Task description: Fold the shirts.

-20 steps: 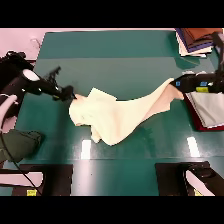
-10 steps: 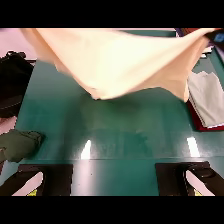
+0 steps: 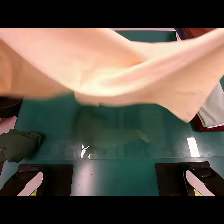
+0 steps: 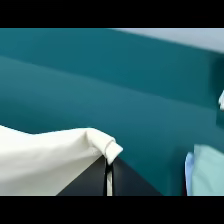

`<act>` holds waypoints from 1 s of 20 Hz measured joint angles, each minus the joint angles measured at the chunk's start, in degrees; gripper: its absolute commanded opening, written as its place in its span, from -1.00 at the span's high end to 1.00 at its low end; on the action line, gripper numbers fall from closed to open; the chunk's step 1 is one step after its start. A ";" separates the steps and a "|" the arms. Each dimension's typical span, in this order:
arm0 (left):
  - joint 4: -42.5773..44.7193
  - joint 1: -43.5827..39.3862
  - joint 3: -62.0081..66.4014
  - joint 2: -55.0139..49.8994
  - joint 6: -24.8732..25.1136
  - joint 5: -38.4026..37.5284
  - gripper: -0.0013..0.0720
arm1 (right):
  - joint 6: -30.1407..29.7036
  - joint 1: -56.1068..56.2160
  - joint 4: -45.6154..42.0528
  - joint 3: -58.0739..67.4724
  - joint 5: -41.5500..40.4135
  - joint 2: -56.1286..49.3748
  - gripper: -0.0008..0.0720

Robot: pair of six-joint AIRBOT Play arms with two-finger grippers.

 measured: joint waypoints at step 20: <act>5.81 3.52 -13.66 -39.26 -4.98 -15.26 -0.51 | 1.44 -5.38 13.22 -19.21 -5.60 -30.67 0.05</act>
